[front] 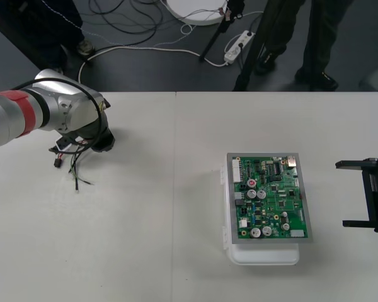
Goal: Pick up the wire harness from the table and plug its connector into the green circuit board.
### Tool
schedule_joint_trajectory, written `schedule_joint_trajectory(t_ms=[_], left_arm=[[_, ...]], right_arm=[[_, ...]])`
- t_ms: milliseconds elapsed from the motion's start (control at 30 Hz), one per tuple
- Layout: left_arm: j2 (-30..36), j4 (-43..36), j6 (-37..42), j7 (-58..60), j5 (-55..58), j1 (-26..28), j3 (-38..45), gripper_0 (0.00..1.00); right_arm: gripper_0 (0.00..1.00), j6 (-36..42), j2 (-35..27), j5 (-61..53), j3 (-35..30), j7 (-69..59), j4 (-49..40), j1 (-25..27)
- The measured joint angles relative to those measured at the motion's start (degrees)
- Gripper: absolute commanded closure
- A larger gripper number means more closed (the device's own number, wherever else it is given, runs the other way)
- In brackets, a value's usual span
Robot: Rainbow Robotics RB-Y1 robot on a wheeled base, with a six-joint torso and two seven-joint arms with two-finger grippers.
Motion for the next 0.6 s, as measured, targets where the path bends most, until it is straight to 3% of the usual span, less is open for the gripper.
schedule_joint_trajectory(t_ms=[100,600], left_arm=[[-0.1,0.1,0.1,0.0,-0.4,0.0,0.0,1.00],[-0.1,1.2,0.8,0.0,-1.9,0.3,0.0,1.00]], right_arm=[[0.00,0.0,0.0,0.0,0.0,0.6,0.0,0.0],[0.00,0.0,0.0,-0.4,0.0,0.9,0.0,0.0]])
